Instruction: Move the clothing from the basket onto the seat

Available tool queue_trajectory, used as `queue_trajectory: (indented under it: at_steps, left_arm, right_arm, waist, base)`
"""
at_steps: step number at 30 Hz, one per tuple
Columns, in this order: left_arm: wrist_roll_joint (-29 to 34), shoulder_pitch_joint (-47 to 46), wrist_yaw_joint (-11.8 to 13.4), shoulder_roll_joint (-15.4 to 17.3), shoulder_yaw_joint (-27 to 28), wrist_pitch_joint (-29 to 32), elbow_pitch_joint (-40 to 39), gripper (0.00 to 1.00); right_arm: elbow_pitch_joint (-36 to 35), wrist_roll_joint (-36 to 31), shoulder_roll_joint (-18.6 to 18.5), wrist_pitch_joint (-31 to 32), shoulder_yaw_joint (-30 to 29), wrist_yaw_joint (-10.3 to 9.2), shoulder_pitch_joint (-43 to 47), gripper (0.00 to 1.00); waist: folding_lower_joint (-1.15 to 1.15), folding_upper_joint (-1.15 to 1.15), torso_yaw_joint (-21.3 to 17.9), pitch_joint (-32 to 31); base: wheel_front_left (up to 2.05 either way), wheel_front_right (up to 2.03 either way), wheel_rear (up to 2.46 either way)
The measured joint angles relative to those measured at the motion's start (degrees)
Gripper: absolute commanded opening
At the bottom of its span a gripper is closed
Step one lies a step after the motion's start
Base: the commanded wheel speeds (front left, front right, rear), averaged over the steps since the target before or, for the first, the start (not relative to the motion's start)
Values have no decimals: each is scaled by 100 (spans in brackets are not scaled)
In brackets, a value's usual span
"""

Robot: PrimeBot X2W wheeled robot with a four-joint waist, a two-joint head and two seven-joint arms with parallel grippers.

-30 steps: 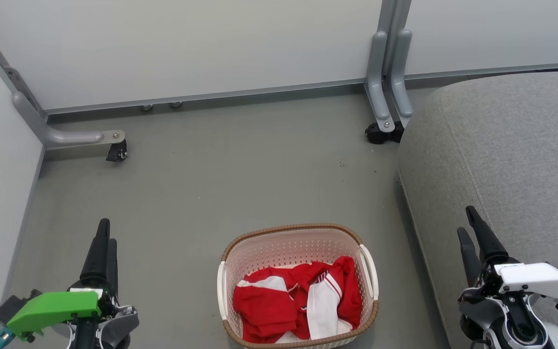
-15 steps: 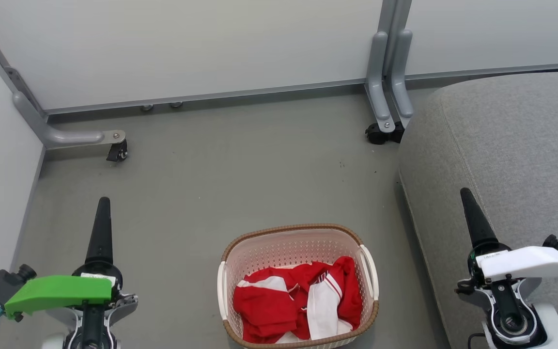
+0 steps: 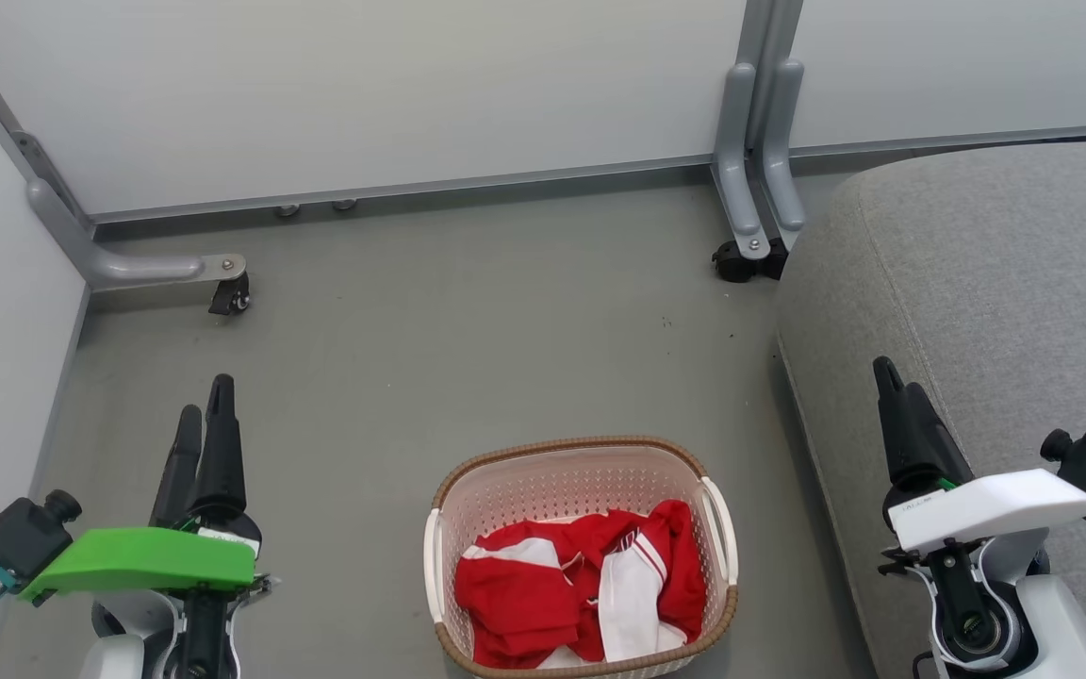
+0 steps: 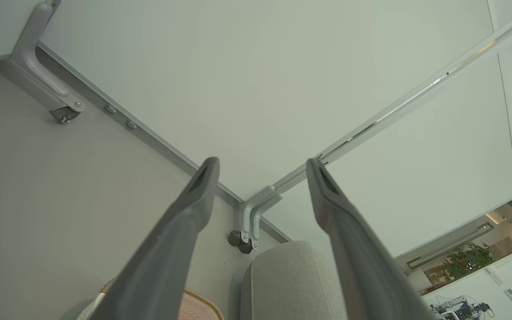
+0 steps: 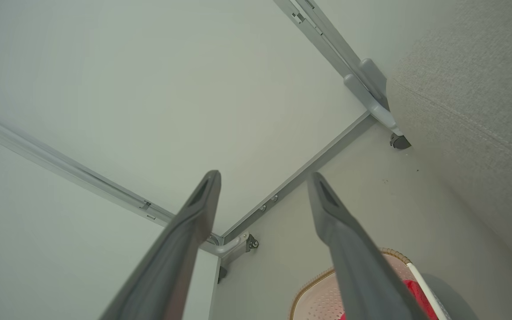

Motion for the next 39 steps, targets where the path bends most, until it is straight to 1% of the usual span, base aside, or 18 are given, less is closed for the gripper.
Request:
queue_trajectory:
  at_steps: [2, 3, 4, 6, 7, 21, 39]
  left_arm:
    - [222, -10, 0, 38, -51, -45, -10, 100]
    - [412, -23, 0, 64, -100, -82, -18, 100]
    - [749, -47, 0, 90, -170, -157, -13, 100]
    - [749, -47, 0, 90, -170, -157, -13, 100]
    - [943, -47, 0, 107, -186, -202, -10, 100]
    - [1940, -57, 0, 110, -212, -411, 119, 100]
    - [3029, -75, 0, 96, -241, -684, 439, 100]
  right_arm:
    - [-3, -207, -12, -32, 18, 0, -2, 100]
    - [-12, -434, -16, -77, 43, 0, -7, 100]
    - [-31, -802, -30, -148, 121, 1, -32, 100]
    - [-31, -802, -30, -148, 121, 1, -32, 100]
    - [-37, -998, -37, -194, 153, 1, -34, 100]
    - [-26, -2085, -45, -408, 259, 1, -48, 100]
    - [148, -3114, 7, -661, 343, 2, -48, 100]
  waist:
    - [0, 0, 4, 0]
    - [0, 0, 8, 1]
    - [0, 0, 10, 0]
    - [0, 0, 10, 0]
    - [0, 0, 10, 0]
    - [0, 0, 22, -3]
    - [0, 0, 28, 2]
  base:
    - [0, 0, 0]
    - [0, 0, 0]
    - [0, 0, 0]
    - [0, 0, 0]
    - [0, 0, 0]
    - [0, 0, 0]
    - [0, 0, 0]
